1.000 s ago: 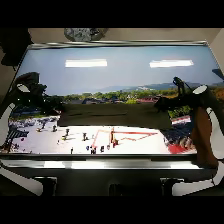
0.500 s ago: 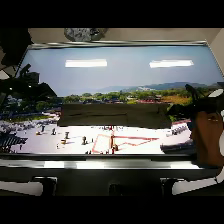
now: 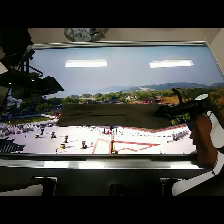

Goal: Fold the shirts.

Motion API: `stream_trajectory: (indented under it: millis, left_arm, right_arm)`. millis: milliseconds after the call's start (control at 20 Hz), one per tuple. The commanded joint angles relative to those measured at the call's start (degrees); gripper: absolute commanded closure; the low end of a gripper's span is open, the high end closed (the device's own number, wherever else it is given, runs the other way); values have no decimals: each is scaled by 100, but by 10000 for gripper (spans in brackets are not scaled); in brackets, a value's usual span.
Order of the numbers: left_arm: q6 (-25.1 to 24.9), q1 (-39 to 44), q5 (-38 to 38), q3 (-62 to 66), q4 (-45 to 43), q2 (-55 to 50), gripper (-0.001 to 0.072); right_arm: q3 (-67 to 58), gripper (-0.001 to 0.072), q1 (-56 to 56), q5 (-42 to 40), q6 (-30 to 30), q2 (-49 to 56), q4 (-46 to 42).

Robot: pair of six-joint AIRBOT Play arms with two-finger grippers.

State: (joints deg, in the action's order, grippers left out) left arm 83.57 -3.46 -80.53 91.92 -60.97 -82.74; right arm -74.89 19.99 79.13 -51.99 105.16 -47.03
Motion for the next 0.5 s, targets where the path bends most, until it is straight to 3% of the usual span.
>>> stream_trajectory:
  millis: [0,50,100,200,300,450]
  left_arm:
    - [-4,317,24,4,-2,50,182]
    - [-52,413,28,2,-2,31,185]
    - [-136,520,90,-33,-4,11,242]
    - [-203,791,380,-238,4,-46,589]
    - [-280,1191,798,-573,22,-157,675]
    - [-275,1921,1471,-1062,520,-520,676]
  right_arm:
    - [9,386,-203,-85,24,33,166]
    - [9,647,-203,-39,-96,-17,162]
    - [9,670,-201,-20,-170,-107,157]
    - [9,671,-203,-22,-153,-433,155]
    - [9,671,-203,4,-160,-870,136]
    - [9,671,-203,66,-380,-1576,129]
